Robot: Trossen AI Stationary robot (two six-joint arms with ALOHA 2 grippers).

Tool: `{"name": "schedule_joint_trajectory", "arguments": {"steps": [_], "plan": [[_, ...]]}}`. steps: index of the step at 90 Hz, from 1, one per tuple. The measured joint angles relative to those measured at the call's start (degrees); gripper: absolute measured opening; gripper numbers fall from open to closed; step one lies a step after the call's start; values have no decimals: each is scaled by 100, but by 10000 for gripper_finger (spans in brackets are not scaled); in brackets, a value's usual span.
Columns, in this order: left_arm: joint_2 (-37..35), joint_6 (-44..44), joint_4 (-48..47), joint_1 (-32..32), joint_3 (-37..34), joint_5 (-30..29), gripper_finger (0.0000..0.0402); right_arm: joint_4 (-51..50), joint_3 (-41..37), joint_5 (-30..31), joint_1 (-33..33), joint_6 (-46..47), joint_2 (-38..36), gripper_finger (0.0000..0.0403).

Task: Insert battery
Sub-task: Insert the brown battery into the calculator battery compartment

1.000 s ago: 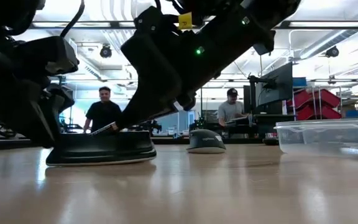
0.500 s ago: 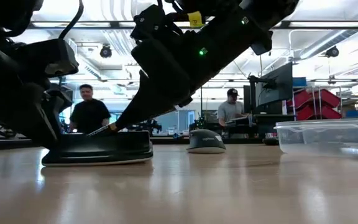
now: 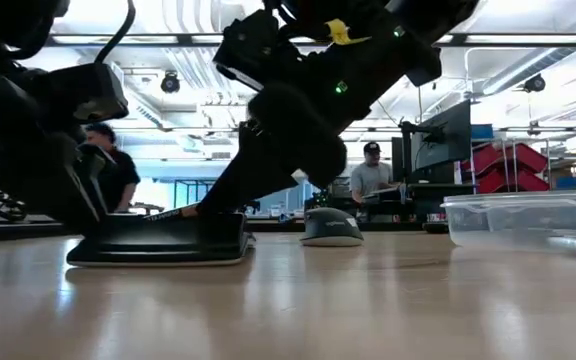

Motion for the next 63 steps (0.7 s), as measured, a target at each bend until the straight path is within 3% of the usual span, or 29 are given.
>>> {"name": "schedule_joint_trajectory", "arguments": {"steps": [38,47,63], "plan": [[4,10,16,29,63,-303,97,-688,481,-578,-128,573,27,18],[2,-67,355,42,106,-544,97,-572,528,-895,-153,1003,50,18],[-2,228,1090,55,119,-368,97,-595,533,-694,-252,1800,50,18]]}}
